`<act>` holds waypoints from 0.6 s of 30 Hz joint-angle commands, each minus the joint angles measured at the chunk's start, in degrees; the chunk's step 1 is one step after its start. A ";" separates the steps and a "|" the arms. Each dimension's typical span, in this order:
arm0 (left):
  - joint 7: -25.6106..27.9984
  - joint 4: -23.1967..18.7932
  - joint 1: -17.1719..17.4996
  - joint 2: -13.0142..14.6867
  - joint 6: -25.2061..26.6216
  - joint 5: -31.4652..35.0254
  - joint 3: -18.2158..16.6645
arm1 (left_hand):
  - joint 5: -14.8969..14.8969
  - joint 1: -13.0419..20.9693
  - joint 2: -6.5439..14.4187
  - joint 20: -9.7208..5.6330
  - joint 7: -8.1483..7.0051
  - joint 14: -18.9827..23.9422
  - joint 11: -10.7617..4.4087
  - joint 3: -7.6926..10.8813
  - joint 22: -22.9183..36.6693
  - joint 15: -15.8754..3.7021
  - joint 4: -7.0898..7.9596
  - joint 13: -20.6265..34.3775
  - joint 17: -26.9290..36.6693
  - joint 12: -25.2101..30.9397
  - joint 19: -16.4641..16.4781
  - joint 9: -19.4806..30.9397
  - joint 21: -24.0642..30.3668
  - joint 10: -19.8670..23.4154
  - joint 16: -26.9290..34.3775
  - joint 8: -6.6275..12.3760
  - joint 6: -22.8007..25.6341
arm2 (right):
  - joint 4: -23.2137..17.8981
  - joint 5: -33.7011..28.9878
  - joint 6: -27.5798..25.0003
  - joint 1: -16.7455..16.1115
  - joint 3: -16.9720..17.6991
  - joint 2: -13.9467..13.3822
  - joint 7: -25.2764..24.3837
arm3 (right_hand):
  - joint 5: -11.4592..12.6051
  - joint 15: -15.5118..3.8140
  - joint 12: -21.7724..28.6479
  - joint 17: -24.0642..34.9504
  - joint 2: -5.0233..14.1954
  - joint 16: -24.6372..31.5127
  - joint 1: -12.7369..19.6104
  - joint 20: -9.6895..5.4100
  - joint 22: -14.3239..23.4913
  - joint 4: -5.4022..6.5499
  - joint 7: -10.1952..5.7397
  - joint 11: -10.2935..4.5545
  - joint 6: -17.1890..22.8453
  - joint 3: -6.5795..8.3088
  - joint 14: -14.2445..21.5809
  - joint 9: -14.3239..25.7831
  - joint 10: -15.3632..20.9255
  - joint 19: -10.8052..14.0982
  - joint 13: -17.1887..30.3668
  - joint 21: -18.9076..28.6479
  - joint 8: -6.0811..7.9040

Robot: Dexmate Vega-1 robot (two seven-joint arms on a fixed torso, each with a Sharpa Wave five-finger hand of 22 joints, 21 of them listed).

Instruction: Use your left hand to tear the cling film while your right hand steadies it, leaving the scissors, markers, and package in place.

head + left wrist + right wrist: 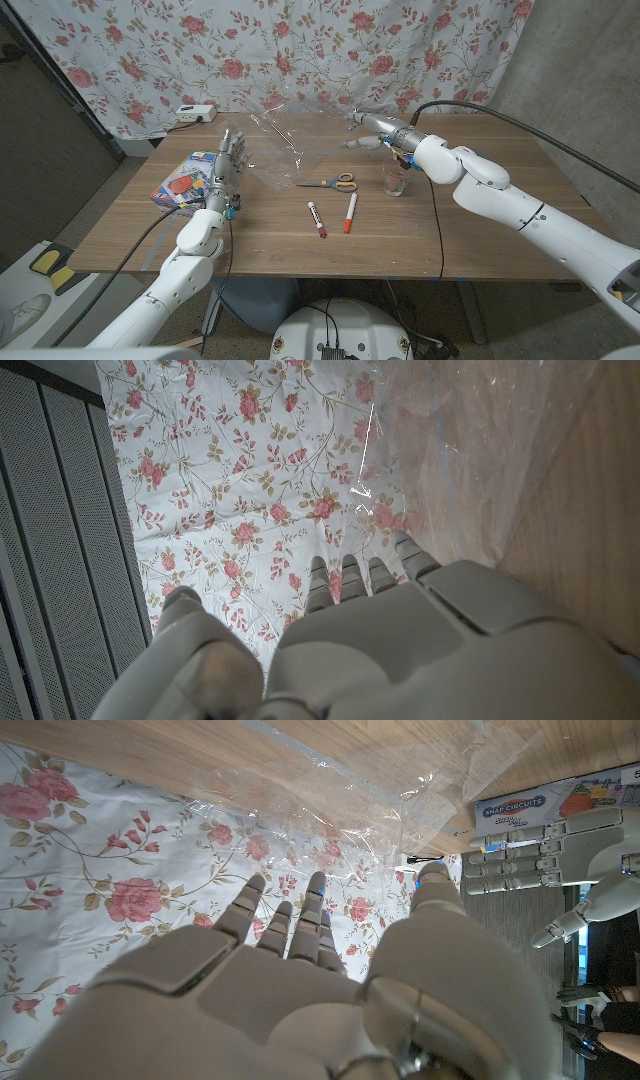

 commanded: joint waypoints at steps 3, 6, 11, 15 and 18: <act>0.70 -0.20 0.80 -0.02 -0.56 0.06 -0.61 | 0.26 0.14 -0.42 -0.08 0.02 -0.03 0.09 -0.28 0.18 0.03 0.08 0.16 0.12 0.07 -0.41 0.26 -0.24 0.13 0.05 0.24 0.31 | -0.27 -2.12 -1.06 0.98 -1.94 0.92 1.94 | 0.25 0.19 -0.02 0.20 -0.03 0.08 0.35 0.08 0.20 0.08 0.29 0.35 -0.03 0.39 0.01 0.17 0.39 -0.32 0.28 -0.05 -0.28; 0.53 -0.09 0.72 -0.10 -0.55 0.08 -0.47 | 0.27 0.15 -0.41 -0.09 0.05 0.00 0.06 -0.29 0.18 0.00 0.08 0.16 0.11 0.05 -0.46 0.26 -0.27 0.12 0.05 0.24 0.33 | -1.27 -4.47 -3.85 1.04 -2.75 1.31 2.64 | 0.26 0.08 -0.12 0.20 0.11 0.05 0.60 0.04 0.19 -0.02 0.22 0.14 -0.05 0.57 -0.05 0.16 0.23 -0.35 0.35 -0.05 -0.30; 0.26 0.33 0.37 -0.21 -0.71 0.14 -0.37 | 0.28 0.15 -0.40 -0.12 0.05 0.03 0.16 -0.31 0.18 0.04 0.07 0.16 0.11 0.06 -0.46 0.26 -0.27 0.19 0.05 0.23 0.37 | -1.86 -5.46 -5.74 1.06 -3.08 1.65 3.43 | 0.13 -0.03 -0.18 0.20 -0.13 0.23 0.66 0.23 0.22 -0.10 0.47 0.46 -0.09 0.59 0.44 0.12 0.37 0.82 0.53 0.42 -0.34; 0.19 0.22 0.35 -0.17 -0.58 0.06 -0.34 | 0.29 0.15 -0.38 -0.13 0.00 0.05 0.11 -0.33 0.18 0.07 0.07 0.16 0.11 0.03 -0.47 0.26 -0.29 0.16 0.05 0.23 0.39 | -1.37 -4.97 -4.58 1.17 -3.13 1.70 3.21 | 0.06 -0.09 -0.17 0.20 -0.26 0.27 0.67 0.12 0.23 -0.12 0.49 0.51 -0.09 0.59 0.57 0.11 0.53 0.94 0.62 0.44 -0.35; 0.24 0.14 0.41 -0.15 -0.57 0.14 -0.31 | 0.30 0.14 -0.38 -0.10 0.04 0.06 0.02 -0.34 0.18 0.05 0.07 0.16 0.11 0.02 -0.47 0.26 -0.29 0.16 0.04 0.24 0.45 | -1.31 -5.46 -4.61 1.24 -3.43 1.93 3.13 | -0.05 -0.54 -0.30 0.21 -0.19 0.49 0.96 -1.75 0.37 -0.19 0.53 0.55 -0.11 0.84 1.20 0.08 0.63 2.77 0.87 1.09 -0.38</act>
